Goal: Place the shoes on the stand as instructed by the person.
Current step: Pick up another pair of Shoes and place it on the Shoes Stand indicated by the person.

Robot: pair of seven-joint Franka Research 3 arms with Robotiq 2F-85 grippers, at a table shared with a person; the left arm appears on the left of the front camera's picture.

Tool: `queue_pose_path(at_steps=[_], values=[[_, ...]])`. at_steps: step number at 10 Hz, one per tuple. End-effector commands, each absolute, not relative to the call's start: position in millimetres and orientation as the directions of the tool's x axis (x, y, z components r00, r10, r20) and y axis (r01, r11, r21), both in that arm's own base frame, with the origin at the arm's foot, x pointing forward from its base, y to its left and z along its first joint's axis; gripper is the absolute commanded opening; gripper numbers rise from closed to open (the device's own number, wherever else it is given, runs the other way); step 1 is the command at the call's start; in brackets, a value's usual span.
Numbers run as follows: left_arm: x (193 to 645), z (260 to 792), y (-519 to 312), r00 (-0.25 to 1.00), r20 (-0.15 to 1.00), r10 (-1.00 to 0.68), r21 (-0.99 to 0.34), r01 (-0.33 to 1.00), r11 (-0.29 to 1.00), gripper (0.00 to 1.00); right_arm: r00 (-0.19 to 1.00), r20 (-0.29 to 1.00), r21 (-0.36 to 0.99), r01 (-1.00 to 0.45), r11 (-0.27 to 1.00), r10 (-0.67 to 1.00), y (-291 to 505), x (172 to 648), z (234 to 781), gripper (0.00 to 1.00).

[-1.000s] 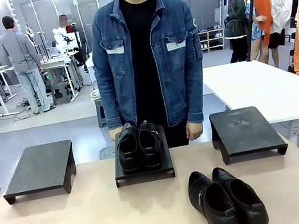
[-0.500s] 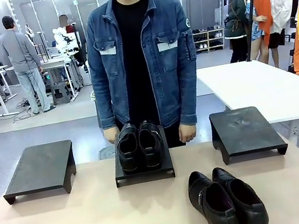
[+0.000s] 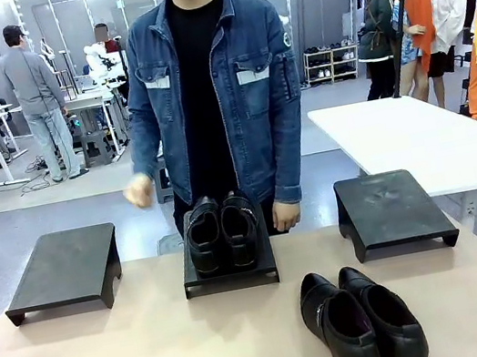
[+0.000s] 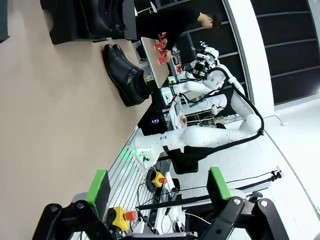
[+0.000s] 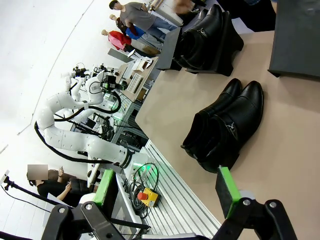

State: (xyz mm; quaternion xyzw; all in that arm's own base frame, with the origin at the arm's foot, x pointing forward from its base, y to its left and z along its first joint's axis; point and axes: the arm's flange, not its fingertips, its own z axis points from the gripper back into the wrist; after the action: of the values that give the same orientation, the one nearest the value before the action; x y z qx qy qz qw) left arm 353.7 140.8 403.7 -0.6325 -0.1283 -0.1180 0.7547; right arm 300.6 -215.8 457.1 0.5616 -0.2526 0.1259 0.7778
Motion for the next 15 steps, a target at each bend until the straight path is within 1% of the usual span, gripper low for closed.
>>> queue_pose_path(at_steps=[1, 15], values=[[352.2, 403.4, 141.3, 0.938, 0.346, -0.023, -0.923, 0.345, 0.170, 1.00, 0.828, 0.554, 0.800, -0.499, 0.332, -0.090, -216.6, 301.5, 458.5, 1.00], [352.2, 403.4, 141.3, 0.938, 0.346, -0.023, -0.923, 0.345, 0.170, 1.00, 0.828, 0.554, 0.800, -0.499, 0.332, -0.090, -216.6, 301.5, 458.5, 1.00]])
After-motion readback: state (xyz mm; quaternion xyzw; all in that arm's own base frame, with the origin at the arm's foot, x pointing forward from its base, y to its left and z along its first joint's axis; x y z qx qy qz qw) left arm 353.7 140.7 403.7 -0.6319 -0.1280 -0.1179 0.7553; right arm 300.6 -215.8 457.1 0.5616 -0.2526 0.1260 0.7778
